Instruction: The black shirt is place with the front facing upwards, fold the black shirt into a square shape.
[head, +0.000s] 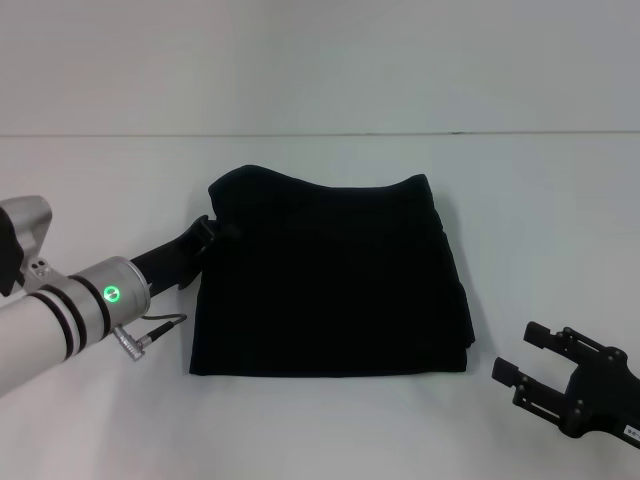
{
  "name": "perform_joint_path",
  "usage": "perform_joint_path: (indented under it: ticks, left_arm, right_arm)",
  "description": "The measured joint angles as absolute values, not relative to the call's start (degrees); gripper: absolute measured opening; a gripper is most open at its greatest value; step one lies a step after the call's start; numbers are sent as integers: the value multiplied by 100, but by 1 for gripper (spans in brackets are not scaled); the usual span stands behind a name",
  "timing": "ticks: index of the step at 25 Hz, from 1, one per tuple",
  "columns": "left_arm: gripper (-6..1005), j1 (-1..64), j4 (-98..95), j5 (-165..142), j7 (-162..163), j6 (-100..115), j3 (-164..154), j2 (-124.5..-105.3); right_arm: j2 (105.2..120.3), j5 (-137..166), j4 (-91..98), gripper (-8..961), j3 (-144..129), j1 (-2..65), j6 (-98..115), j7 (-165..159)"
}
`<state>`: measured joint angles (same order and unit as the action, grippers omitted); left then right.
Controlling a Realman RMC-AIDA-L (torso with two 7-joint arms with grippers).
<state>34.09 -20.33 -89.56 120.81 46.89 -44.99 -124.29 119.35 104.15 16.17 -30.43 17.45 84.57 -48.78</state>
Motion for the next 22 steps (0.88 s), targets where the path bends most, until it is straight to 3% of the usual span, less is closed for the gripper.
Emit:
perform_joint_path:
  ticks: [15,21,22]
  left_arm:
    - [68,3306,-1980,-8623,11094,5375,-4330,-12400]
    - [284,2972,-2345,-8730,10914,5763,-4366,-12282]
    - [399,2905,-2406,-8733,10908,5823,-4382,-12247]
  right_arm:
    - [11961,10415,1617,742,-3029,1792,8454,-4838]
    - [11969,10415,1617,742,-2957,1831,8455,-4835]
    - [11971,10415,1617,742,-2949,1847,8456,-4834]
